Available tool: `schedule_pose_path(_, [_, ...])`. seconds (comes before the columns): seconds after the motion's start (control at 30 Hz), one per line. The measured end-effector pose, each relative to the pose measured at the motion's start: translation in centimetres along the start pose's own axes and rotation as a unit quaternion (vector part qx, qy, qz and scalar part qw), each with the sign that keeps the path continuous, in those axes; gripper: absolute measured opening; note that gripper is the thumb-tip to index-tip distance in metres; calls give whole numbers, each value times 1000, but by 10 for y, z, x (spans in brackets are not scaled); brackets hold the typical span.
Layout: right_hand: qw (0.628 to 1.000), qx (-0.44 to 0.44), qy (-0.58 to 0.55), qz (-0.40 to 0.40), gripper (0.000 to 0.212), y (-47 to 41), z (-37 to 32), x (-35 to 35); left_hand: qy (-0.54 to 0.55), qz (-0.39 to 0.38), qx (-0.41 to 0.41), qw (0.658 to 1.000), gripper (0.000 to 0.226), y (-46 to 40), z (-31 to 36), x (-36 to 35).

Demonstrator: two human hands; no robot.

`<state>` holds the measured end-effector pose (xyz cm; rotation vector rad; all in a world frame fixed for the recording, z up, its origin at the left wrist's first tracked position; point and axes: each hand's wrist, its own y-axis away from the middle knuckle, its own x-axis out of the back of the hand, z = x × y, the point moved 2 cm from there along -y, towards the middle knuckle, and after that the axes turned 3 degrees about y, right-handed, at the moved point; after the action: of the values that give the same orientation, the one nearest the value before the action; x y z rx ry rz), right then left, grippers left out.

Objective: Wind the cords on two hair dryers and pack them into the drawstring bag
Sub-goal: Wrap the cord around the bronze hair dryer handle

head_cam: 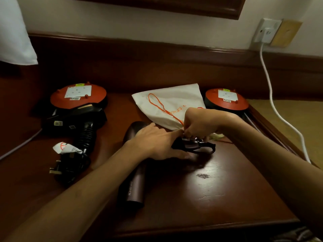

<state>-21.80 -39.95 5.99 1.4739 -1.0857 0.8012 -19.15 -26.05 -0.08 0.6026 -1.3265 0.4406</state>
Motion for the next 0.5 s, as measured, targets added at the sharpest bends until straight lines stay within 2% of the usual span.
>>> schedule_pose_path(0.13, [998,28,10,55,19,26,-3,-2,-21,6,-7,1000,81,-5,5,0])
schedule_pose_path(0.2, [995,38,-7,91,18,37,0,-7,13,18,-17,1000,72,-5,3,4])
schedule_pose_path(0.3, [981,63,-128,128,19,50,13,-20,79,63,-15,995,68,1,-4,10])
schedule_pose_path(0.43, [937,129,-286,152,28,60,32,-46,145,120,17,982,56,10,-7,14])
schedule_pose_path(0.5, [913,146,-354,143,34,64,34,-65,147,119,25,982,53,9,-6,11])
